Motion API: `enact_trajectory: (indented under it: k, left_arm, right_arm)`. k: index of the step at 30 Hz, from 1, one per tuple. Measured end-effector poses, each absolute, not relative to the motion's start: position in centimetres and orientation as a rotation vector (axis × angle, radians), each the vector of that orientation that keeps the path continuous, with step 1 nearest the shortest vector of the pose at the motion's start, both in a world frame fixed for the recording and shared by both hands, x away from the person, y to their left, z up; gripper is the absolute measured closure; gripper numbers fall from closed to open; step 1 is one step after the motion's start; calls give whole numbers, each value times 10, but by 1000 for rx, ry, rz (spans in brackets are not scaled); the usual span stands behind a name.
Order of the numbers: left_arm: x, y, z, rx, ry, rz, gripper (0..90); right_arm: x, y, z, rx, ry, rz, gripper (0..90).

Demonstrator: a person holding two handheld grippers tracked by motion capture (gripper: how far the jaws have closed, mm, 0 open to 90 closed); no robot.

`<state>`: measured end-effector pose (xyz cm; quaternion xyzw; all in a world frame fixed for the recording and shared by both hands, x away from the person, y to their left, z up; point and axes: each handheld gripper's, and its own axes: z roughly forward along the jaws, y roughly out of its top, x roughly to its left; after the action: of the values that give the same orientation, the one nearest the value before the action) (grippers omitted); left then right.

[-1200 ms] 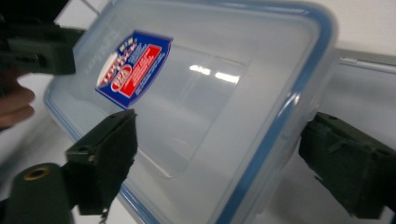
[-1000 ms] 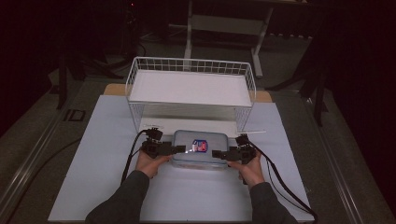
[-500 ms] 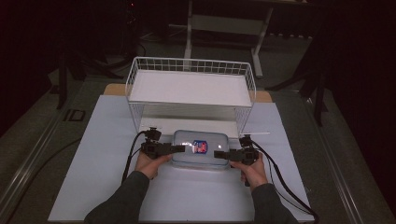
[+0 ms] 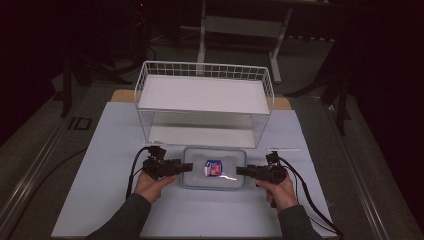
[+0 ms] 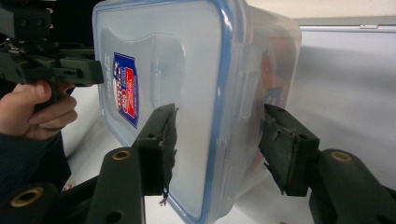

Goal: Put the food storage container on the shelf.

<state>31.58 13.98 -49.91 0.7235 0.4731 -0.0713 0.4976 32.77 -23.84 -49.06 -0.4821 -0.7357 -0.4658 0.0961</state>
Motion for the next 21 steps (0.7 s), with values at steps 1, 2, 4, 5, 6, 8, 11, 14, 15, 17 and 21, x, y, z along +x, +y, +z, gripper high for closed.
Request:
enact_trajectory:
  k: [1, 2, 4, 5, 6, 8, 11, 14, 15, 17, 21]
  left_arm:
    - [314, 141, -500, 1748, 1133, -173, 460]
    - [313, 142, -500, 1743, 1127, -177, 463]
    - [310, 143, -502, 1736, 1111, -173, 467]
    - [308, 145, -503, 1730, 1100, -172, 472]
    - [308, 145, -503, 1730, 1100, -172, 476]
    - [307, 146, -505, 1723, 1091, -179, 491]
    - [303, 147, -505, 1728, 1073, -163, 492]
    - [302, 147, -506, 1726, 1063, -149, 490]
    - [302, 147, -507, 1724, 1061, -146, 490]
    - [301, 147, -508, 1713, 1055, -142, 488]
    - [300, 146, -509, 1703, 1064, -127, 484]
  right_arm:
    - [325, -241, -491, -1398, -2192, -1395, 484]
    - [324, -241, -491, -1388, -2187, -1399, 487]
    - [323, -242, -492, -1382, -2183, -1406, 489]
    - [321, -244, -493, -1369, -2171, -1423, 493]
    - [321, -244, -494, -1364, -2170, -1426, 493]
    - [320, -245, -494, -1353, -2180, -1432, 493]
    - [318, -245, -494, -1323, -2204, -1448, 495]
    - [317, -245, -495, -1312, -2217, -1455, 499]
    - [317, -245, -495, -1312, -2217, -1455, 499]
    - [316, -246, -495, -1294, -2230, -1457, 514]
    - [314, -245, -495, -1312, -2238, -1465, 512]
